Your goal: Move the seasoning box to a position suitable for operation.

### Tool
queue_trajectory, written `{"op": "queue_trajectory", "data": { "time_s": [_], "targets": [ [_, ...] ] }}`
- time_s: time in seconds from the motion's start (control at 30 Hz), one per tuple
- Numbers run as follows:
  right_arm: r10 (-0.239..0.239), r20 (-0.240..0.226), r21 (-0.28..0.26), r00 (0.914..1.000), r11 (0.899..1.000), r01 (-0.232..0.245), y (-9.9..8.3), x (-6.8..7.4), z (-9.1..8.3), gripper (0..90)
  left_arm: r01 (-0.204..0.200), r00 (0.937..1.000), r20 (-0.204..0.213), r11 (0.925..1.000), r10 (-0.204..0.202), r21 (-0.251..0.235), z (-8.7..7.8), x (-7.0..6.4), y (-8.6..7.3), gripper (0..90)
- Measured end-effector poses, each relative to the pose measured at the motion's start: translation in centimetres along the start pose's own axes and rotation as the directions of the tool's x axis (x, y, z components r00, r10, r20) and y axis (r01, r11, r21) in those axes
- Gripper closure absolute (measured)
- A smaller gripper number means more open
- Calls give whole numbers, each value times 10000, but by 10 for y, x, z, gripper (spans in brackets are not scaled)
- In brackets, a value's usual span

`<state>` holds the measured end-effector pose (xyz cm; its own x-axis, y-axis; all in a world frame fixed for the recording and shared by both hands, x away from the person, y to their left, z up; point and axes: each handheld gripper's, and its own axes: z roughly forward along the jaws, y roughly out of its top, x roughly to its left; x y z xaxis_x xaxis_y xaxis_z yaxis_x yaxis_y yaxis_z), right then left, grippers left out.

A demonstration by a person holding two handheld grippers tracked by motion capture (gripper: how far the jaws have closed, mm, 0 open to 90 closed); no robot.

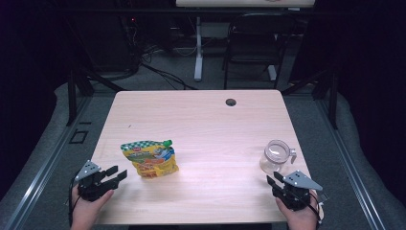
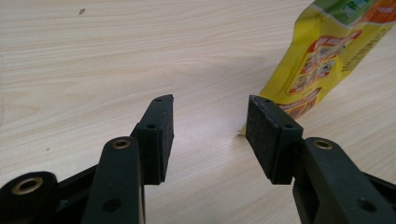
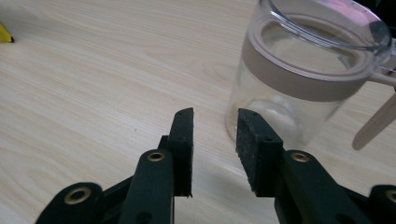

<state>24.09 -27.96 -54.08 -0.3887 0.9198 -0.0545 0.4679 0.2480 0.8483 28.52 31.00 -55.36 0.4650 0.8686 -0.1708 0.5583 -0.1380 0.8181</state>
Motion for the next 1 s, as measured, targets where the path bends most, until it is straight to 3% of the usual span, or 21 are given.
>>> {"op": "queue_trajectory", "data": {
  "time_s": [0.1,0.2,0.33,0.4,0.6,0.7,0.77,1.0],
  "targets": [
    [89,52,-30,9999,10000,-89,-1,-5,-1,668,-155,9999,-49,9999,154,-13,3,-2,1,519],
    [486,200,-83,9986,9988,-484,-1,-13,-5,671,-384,9991,-174,9990,388,220,3,-5,-1,519],
    [231,369,369,9991,9990,-244,1,-18,-4,643,-555,9979,-334,9984,558,99,-2,-7,-3,519],
    [-164,722,471,9973,9988,130,3,-19,-6,644,-431,9985,-338,9991,431,5,-4,-6,-3,518],
    [217,937,481,9954,9985,-263,5,-28,-7,706,-105,9996,-278,9999,103,-82,-11,-3,-6,508],
    [450,1265,352,9909,9981,-498,7,-32,-6,708,-113,9996,-274,9998,108,-170,-13,-3,-7,497],
    [590,1670,752,9842,9945,-724,11,-38,-6,721,-125,9994,-338,9998,120,-142,-15,-4,-7,492],
    [554,2313,1006,9713,9917,-805,21,-47,0,723,-63,9992,-394,9999,57,-143,-15,-5,-8,497]
  ]
}}
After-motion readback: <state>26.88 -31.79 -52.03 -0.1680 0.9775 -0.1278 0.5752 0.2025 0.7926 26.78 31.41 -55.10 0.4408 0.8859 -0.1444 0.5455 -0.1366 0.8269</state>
